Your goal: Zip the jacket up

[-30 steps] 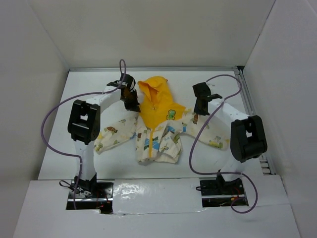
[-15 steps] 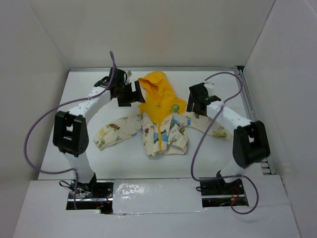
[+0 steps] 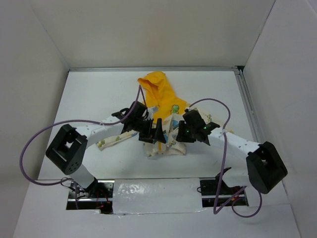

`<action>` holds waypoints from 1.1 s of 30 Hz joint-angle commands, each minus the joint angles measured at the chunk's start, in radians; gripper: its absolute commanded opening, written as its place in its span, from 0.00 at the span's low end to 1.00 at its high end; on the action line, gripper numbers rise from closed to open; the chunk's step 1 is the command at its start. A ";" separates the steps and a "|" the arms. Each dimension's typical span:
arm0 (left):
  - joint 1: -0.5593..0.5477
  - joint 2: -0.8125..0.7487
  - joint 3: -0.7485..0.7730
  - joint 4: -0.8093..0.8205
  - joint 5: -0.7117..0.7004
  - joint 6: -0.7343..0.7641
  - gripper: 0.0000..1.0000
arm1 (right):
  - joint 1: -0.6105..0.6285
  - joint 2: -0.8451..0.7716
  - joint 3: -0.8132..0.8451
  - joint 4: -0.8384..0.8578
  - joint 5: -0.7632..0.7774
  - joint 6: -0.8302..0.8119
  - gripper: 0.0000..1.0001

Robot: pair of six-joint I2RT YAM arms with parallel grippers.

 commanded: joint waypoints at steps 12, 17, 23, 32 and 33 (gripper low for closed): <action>0.044 0.056 -0.141 0.089 -0.092 -0.074 0.99 | -0.008 -0.351 -0.215 -0.009 0.050 0.109 0.00; 0.095 0.090 -0.179 0.089 -0.075 -0.084 0.99 | -0.069 -0.442 -0.238 -0.174 0.181 0.225 0.00; 0.141 0.041 -0.182 0.018 -0.133 -0.099 0.98 | -0.211 -0.448 -0.277 -0.210 0.157 0.364 0.00; 0.212 -0.083 -0.210 -0.023 -0.158 -0.099 0.95 | -0.286 -0.499 -0.295 -0.208 0.162 0.383 0.04; 0.212 -0.097 -0.207 -0.029 -0.159 -0.094 0.95 | -0.283 -0.499 -0.288 -0.178 0.152 0.367 0.15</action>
